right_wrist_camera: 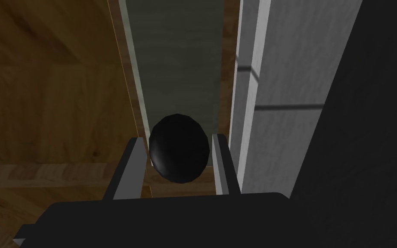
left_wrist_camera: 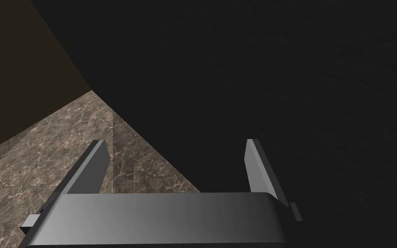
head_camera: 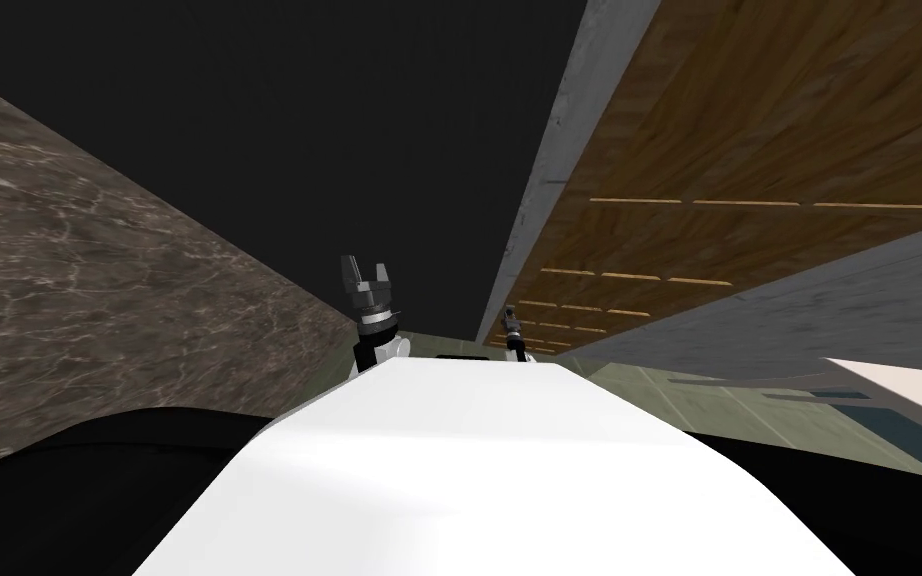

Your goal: Pull the door open

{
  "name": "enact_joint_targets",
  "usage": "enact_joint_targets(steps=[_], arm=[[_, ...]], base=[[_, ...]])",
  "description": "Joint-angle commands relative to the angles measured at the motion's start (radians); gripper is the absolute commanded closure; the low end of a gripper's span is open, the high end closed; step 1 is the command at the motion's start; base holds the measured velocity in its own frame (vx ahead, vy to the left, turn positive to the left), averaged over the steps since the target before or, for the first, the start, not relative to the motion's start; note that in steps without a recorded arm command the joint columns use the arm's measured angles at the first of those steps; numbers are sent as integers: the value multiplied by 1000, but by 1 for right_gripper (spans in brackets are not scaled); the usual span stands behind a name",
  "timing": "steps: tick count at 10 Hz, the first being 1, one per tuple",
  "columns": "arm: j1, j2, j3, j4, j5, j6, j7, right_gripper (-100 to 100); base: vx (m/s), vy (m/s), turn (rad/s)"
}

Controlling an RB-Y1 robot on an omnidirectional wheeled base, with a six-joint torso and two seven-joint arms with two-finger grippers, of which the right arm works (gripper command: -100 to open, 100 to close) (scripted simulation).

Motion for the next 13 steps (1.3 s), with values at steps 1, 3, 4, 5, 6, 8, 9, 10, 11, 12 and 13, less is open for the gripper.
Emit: enact_joint_targets(steps=[1, 3, 4, 5, 6, 8, 9, 10, 11, 12, 13], arm=[[7, -7, -1, 3, -6, 0, -29, 100], [14, -14, -2, 6, -13, 0, -59, 100], [18, -18, -3, 8, -17, 0, -74, 100], [21, -22, -3, 10, -22, 0, -102, 100], [25, -27, -2, 12, -28, -1, -132, 100], [28, -31, -1, 14, -34, -1, -163, 100], [31, -36, 0, 17, -40, -1, -193, 100], [35, -41, 1, 19, -46, -2, -224, 100], [35, -41, 1, 19, -46, -2, -224, 100], [37, -45, 3, 21, -54, -2, -260, 100], [40, -50, 5, 24, -62, -3, -283, 100]], base=[[-33, 7, 23], [-60, 16, 6], [-74, 13, -4], [-66, 14, 15], [-62, 18, 19], [-54, 16, 10], [-29, 7, 18], [-37, 16, 13], [-28, 11, -3], [-33, 11, 24], [-47, 18, 39]])
